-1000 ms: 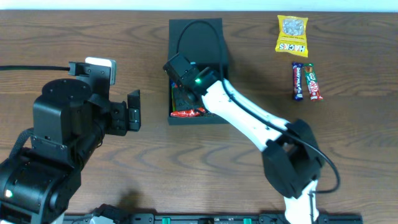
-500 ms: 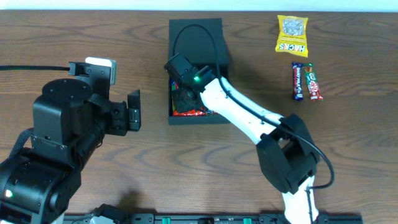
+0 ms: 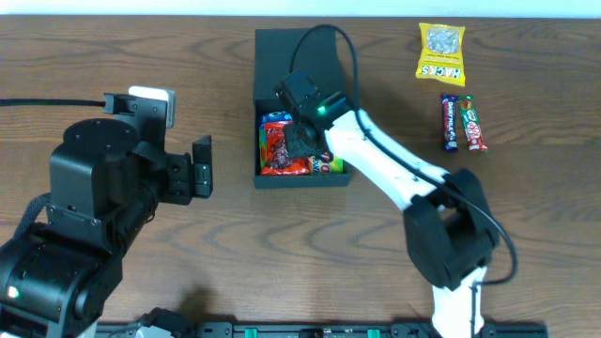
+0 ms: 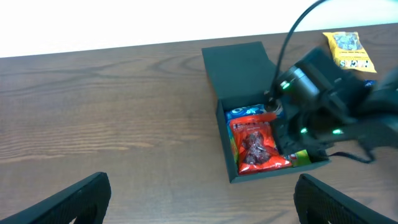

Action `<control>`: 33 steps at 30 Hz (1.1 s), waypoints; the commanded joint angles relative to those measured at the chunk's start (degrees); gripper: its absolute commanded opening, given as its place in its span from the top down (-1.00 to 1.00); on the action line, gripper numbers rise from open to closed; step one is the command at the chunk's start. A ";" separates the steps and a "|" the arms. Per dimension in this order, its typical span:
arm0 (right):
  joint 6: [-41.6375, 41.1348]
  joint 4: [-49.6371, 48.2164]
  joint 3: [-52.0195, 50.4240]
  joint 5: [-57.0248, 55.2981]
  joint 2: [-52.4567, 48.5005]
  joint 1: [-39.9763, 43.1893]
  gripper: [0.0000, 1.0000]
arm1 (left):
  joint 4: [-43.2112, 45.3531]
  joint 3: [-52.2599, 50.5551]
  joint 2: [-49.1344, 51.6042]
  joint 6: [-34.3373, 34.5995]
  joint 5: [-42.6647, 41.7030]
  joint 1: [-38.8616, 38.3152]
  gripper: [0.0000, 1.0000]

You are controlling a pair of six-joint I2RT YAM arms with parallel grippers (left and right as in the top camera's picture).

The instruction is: Pack container

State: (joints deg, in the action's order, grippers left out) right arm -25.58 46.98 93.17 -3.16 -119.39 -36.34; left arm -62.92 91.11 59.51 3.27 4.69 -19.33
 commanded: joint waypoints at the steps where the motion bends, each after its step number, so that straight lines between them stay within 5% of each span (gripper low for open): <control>1: 2.29 -1.62 -0.94 7.30 -2.62 -0.15 0.97 | -0.07 -0.15 -0.07 1.03 -0.04 0.22 -0.90; 13: 12.24 -3.98 -0.94 13.64 -2.82 -0.39 0.98 | -0.07 -0.15 -0.07 1.03 -0.02 0.22 -0.90; 23: 10.84 -2.56 -0.94 13.70 -2.82 1.07 0.97 | -7.06 -3.13 1.18 2.01 4.44 0.26 -0.98; 24: 10.86 -2.43 -0.94 13.70 -2.82 1.18 0.97 | -6.62 -4.61 1.18 2.80 4.26 0.26 -0.64; 26: 10.86 -2.43 -0.94 13.70 -2.82 1.44 0.97 | -4.83 -8.24 1.16 5.42 4.28 0.26 0.75; 27: 10.86 -2.43 -0.94 13.73 -2.82 1.46 0.97 | -3.93 -9.92 1.16 6.47 4.26 0.28 0.88; 33: 11.08 -2.47 -0.94 13.73 -2.82 1.49 0.97 | 5.60 -23.93 1.11 9.27 -6.71 6.49 0.88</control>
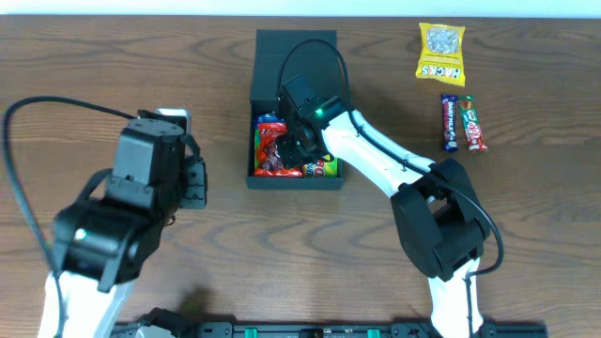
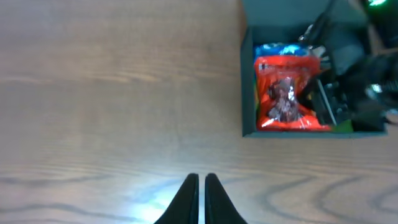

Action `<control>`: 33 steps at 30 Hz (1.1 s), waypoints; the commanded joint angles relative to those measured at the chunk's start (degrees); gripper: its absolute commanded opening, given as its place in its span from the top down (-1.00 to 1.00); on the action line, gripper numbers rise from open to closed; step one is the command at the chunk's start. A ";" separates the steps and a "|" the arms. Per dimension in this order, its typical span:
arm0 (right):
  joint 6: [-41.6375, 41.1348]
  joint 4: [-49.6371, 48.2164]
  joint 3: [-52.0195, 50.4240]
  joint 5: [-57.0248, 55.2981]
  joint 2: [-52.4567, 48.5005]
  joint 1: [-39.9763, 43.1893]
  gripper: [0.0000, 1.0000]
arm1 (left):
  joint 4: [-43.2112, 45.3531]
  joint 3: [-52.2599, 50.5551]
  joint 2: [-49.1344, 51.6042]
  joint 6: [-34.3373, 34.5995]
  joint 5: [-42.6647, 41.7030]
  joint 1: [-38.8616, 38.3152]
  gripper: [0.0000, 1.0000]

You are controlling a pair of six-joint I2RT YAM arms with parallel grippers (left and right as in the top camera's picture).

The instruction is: Pack container

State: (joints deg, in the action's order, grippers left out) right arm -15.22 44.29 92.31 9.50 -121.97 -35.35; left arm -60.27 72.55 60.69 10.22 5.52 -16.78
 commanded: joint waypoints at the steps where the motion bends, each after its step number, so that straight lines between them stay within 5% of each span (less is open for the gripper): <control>1: 0.72 0.22 -0.09 1.07 -0.24 0.50 0.98 | 4.81 -7.52 -0.07 2.47 -10.38 5.68 0.88; 11: 0.74 0.26 -0.09 1.20 -0.24 0.50 0.97 | 36.98 -34.29 6.05 3.98 -41.66 21.53 0.88; 20: 0.74 0.24 -0.09 1.73 -0.24 0.46 0.97 | 55.49 -35.95 27.12 7.06 -50.75 21.22 0.88; 33: 3.58 -0.33 -0.07 5.60 -0.22 -0.57 0.97 | 65.51 -35.91 33.83 11.69 -54.51 16.31 0.88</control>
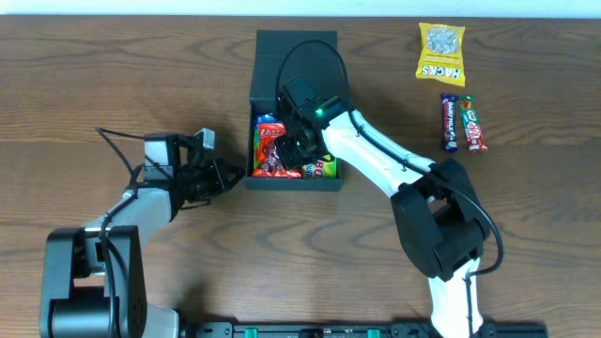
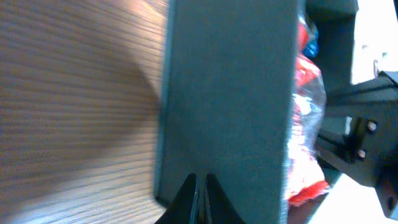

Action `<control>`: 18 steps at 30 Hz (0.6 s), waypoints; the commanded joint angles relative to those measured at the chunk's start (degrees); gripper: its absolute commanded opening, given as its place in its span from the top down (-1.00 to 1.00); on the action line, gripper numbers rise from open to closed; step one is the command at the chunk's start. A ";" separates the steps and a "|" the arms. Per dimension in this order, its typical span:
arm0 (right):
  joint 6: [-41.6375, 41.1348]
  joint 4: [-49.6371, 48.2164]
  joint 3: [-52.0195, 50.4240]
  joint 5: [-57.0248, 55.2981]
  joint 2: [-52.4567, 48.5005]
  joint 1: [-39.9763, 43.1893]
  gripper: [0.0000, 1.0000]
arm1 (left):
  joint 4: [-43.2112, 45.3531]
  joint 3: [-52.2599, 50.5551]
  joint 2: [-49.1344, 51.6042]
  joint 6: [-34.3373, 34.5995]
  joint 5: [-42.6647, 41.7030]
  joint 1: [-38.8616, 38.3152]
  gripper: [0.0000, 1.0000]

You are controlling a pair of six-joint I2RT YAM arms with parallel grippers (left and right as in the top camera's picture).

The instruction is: Pack container

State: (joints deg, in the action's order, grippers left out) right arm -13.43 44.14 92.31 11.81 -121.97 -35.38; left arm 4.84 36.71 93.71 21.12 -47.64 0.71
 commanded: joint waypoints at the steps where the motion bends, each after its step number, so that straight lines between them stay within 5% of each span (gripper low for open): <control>1: 1.75 -0.31 -0.07 3.26 -0.22 -0.92 0.97 | 0.35 -0.07 0.81 0.79 -1.09 -1.66 0.88; 11: 1.66 -0.96 0.02 2.60 -0.17 -1.38 0.97 | -0.09 -0.07 0.81 0.79 -1.09 -1.97 0.88; 18: 1.49 8.04 7.23 -2.67 -0.11 -0.59 0.98 | -0.11 -0.07 0.79 0.79 -1.16 -1.97 0.88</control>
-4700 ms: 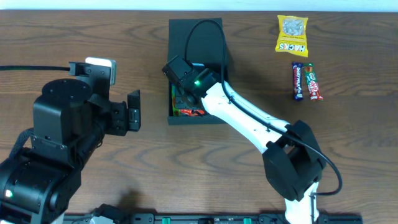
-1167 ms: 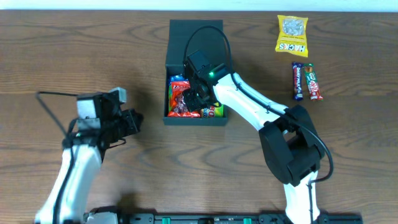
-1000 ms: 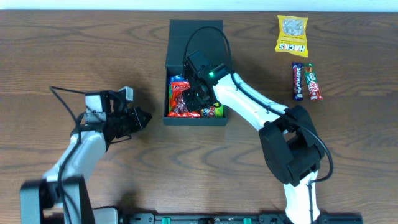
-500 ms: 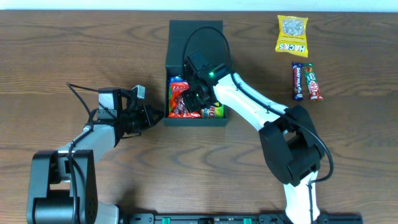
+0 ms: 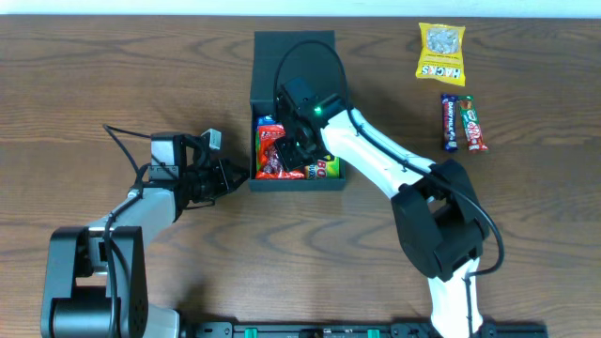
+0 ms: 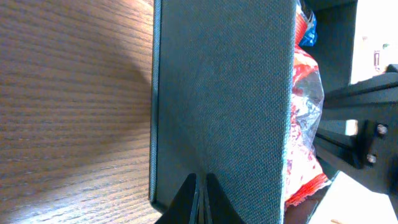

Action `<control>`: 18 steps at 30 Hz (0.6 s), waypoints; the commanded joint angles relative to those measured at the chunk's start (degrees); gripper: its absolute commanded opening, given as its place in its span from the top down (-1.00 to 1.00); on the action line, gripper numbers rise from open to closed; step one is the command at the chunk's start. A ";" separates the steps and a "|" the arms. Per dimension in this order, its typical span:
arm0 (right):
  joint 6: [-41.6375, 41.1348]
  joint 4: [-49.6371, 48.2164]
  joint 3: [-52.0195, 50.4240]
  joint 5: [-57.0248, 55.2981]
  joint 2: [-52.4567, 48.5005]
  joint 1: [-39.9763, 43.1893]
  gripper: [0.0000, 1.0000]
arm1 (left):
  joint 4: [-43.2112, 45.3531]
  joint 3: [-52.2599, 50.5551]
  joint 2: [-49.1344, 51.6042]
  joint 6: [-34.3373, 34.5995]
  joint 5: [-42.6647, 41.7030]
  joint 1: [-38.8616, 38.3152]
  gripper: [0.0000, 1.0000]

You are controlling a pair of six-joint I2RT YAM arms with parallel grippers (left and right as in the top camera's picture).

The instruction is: Pack container

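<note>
The black box (image 5: 297,180) stands mid-table, its lid (image 5: 294,58) folded open at the back. Inside lie a red snack bag (image 5: 270,152), something blue behind it and a green-yellow pack (image 5: 326,169). My right gripper (image 5: 299,143) is down inside the box on the snacks; its jaws are hidden. My left gripper (image 5: 238,175) lies low on the table, shut and empty, its tips against the box's left wall. The left wrist view is filled by that wall (image 6: 224,93), with the shut left gripper (image 6: 201,183) touching it and the red bag (image 6: 306,124) beyond.
A yellow HACKS bag (image 5: 441,52) lies at the back right of the table. Two candy bars, one dark (image 5: 450,122) and one red-green (image 5: 475,123), lie side by side just in front of it. The wooden table (image 5: 113,84) runs bare to the left.
My left gripper has moved slightly right, still shut against the box's left wall, and the box now sits a little further right. The right gripper stays in the box.
First my left arm was raised at the far left with its gripper open, while the right gripper was in the box. Then the left gripper was shut above the table left of the box. Later it lay low against the box's wall, where it still presses.
</note>
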State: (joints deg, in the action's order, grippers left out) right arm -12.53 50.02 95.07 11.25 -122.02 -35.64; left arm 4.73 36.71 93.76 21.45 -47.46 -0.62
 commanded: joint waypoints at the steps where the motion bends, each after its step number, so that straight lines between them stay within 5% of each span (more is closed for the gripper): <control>1: 0.66 3.93 6.25 -2.73 -0.07 -0.33 0.97 | 0.02 -0.07 0.74 0.46 -1.57 -0.63 0.88; 9: 0.63 14.10 8.90 -2.84 -0.15 -1.09 0.97 | 0.04 -0.07 0.74 0.46 -1.66 -0.63 0.88; 18: 0.72 6.19 1.44 0.90 -0.15 -2.38 0.97 | 0.04 -0.07 0.74 0.46 -1.70 -0.63 0.88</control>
State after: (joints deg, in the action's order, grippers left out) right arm -12.49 57.28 97.80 9.58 -122.15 -36.95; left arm 4.75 36.71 93.76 21.67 -47.86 -0.89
